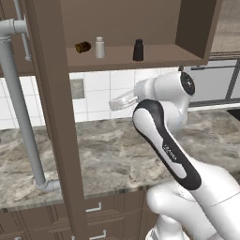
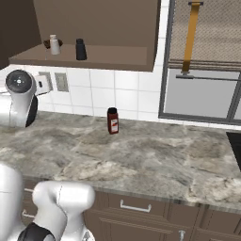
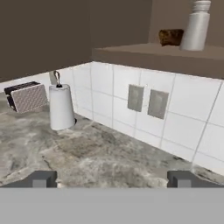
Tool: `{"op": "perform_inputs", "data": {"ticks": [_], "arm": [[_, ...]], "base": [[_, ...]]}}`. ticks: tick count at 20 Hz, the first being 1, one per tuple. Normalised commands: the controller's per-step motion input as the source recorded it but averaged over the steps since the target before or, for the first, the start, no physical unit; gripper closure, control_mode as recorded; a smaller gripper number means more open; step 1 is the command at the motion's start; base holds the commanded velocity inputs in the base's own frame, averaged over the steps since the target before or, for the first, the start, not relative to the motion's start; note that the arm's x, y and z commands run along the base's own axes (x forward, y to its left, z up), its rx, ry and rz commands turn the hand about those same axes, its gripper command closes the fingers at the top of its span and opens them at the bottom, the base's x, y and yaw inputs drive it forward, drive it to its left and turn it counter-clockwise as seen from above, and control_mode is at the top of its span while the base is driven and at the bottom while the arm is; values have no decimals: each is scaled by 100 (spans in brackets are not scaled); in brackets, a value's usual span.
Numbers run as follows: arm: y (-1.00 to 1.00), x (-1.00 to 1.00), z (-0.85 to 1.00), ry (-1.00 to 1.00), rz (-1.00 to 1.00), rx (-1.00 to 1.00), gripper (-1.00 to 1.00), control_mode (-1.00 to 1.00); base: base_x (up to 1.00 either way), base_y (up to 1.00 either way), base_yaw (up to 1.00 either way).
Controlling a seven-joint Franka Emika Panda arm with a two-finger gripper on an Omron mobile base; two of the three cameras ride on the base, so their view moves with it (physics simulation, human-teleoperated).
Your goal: Pick the shaker and shaker from the counter and place them in the cabinet.
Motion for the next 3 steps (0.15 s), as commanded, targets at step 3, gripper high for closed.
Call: {"op": "perform_inputs", "data": {"ticks": [3], "arm": [[-20, -19, -100, 13, 0, 0, -100, -100]], "base": [[0, 0, 0]]}}
